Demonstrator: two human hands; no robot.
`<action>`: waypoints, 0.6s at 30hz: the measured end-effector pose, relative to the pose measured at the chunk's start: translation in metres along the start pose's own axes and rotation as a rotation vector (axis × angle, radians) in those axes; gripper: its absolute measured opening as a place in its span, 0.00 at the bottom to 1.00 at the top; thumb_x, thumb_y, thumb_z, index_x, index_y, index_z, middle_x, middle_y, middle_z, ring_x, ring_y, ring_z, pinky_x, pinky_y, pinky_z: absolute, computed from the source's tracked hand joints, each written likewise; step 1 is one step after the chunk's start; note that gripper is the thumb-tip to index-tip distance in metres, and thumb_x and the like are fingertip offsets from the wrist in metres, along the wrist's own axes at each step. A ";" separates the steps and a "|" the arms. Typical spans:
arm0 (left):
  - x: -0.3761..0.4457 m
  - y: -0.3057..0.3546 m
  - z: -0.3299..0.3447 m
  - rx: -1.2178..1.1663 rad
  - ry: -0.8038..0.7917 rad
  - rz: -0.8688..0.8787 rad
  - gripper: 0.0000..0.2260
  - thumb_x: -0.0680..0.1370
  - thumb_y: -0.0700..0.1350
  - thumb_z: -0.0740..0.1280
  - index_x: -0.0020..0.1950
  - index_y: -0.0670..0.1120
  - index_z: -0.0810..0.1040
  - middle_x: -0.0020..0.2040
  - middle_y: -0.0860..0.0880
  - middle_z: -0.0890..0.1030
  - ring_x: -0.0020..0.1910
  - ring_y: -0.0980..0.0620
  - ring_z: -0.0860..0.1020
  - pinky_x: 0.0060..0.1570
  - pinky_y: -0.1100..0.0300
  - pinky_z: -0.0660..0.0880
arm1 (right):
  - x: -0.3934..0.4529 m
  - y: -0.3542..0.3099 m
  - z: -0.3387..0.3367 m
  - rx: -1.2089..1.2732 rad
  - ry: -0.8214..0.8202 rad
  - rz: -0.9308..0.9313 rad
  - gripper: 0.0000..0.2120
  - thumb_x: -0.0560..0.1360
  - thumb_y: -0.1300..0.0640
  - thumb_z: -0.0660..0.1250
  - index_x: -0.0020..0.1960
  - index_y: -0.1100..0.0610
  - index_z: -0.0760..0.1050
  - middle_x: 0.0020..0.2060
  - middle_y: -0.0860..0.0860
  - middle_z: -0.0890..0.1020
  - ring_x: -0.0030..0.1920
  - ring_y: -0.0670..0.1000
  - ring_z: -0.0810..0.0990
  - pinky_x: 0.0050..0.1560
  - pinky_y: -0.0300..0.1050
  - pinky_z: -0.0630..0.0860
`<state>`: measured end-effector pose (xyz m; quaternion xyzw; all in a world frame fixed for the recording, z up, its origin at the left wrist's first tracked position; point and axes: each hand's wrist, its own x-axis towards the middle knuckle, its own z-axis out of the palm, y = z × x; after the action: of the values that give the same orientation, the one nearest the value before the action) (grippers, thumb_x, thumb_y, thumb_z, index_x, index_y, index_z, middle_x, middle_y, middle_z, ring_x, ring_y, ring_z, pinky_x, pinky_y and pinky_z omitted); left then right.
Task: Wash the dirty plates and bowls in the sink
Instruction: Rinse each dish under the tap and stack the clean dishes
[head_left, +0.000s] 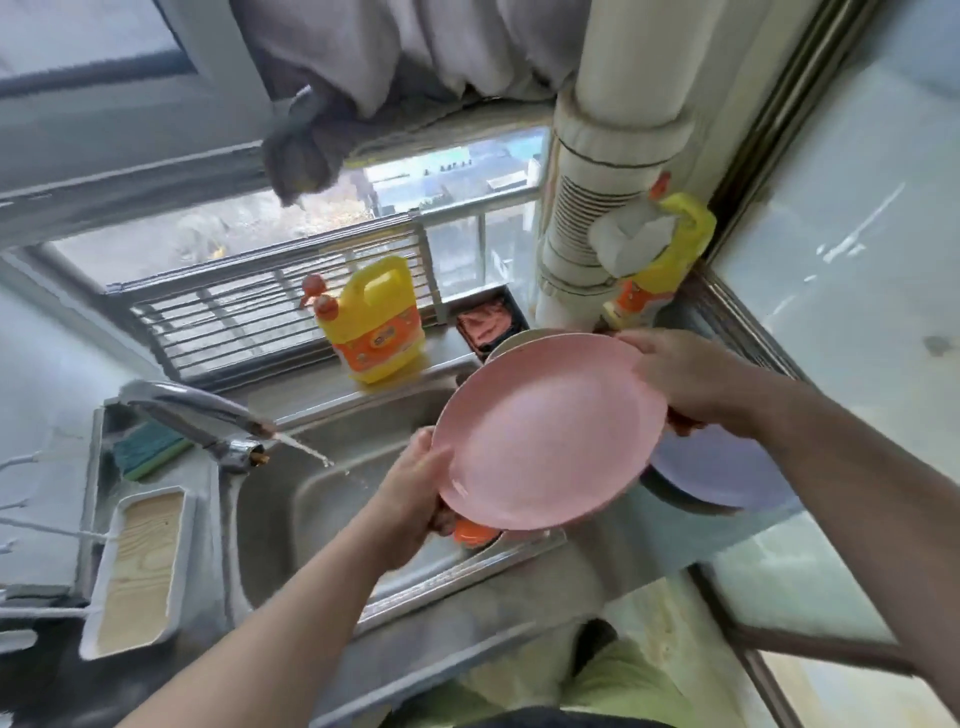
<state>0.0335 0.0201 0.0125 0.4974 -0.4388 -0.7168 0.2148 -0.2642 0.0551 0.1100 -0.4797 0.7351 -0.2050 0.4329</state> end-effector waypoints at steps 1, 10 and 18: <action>0.008 0.002 0.025 0.033 0.009 0.031 0.06 0.85 0.47 0.59 0.59 0.48 0.72 0.35 0.44 0.70 0.25 0.50 0.64 0.27 0.61 0.61 | -0.001 0.026 -0.016 -0.050 0.046 -0.001 0.18 0.81 0.57 0.57 0.58 0.40 0.82 0.32 0.52 0.80 0.25 0.51 0.72 0.24 0.44 0.68; 0.088 -0.017 0.239 0.386 0.169 0.056 0.17 0.88 0.54 0.54 0.74 0.52 0.71 0.64 0.51 0.77 0.63 0.48 0.75 0.63 0.53 0.69 | -0.003 0.244 -0.094 -0.331 0.425 0.217 0.21 0.85 0.53 0.53 0.77 0.40 0.64 0.56 0.62 0.84 0.55 0.67 0.81 0.55 0.58 0.77; 0.138 -0.070 0.278 0.749 0.188 -0.199 0.17 0.85 0.46 0.57 0.74 0.47 0.70 0.56 0.41 0.83 0.47 0.41 0.85 0.45 0.49 0.84 | 0.024 0.310 -0.093 -0.415 0.331 0.336 0.16 0.85 0.53 0.50 0.70 0.41 0.62 0.40 0.57 0.77 0.41 0.62 0.75 0.45 0.57 0.77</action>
<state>-0.2650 0.0696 -0.0853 0.6449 -0.5980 -0.4757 -0.0125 -0.5094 0.1652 -0.0726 -0.3896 0.8908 -0.0514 0.2283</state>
